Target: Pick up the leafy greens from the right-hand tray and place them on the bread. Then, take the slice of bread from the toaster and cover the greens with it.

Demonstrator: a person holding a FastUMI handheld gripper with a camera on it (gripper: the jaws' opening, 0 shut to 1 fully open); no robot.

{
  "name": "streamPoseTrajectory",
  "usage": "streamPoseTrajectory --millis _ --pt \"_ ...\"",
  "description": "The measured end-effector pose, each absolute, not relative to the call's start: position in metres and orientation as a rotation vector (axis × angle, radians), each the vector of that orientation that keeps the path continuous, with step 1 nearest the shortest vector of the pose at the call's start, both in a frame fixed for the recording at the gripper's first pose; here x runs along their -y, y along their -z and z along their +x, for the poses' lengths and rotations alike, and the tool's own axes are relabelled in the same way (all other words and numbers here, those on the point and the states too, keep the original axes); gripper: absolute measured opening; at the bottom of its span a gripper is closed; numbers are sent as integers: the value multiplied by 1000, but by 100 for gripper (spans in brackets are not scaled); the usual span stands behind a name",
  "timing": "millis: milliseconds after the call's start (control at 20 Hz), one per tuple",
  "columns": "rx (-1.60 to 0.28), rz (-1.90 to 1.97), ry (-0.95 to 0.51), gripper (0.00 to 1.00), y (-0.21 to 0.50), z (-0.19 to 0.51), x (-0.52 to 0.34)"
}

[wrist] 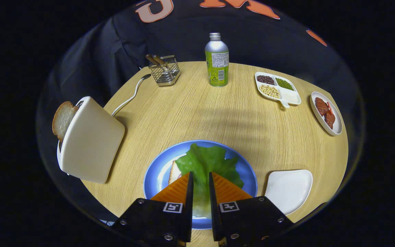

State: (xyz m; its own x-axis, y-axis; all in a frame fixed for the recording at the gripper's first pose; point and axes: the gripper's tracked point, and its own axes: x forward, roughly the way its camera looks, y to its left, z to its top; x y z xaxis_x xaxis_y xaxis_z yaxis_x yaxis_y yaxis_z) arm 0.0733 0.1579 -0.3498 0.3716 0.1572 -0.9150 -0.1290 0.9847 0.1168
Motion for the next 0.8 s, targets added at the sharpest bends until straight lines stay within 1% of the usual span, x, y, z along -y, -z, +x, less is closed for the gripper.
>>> streamPoseTrajectory --millis 100,200,250,300,350,400,550,650,800 --pt "-1168 38 -193 29 342 74 -165" --pt "-1154 50 -212 30 330 76 -174" --pt "-1142 53 -222 32 322 77 -179" --pt "-1124 52 -230 35 312 79 -184" --pt "-1109 47 -239 42 303 81 -189" --pt "-1096 48 -249 45 294 82 -196" --pt "-1068 61 -286 59 266 83 -217" --pt "-1065 77 -304 66 248 82 -234" --pt "-1068 84 -321 72 224 84 -257"
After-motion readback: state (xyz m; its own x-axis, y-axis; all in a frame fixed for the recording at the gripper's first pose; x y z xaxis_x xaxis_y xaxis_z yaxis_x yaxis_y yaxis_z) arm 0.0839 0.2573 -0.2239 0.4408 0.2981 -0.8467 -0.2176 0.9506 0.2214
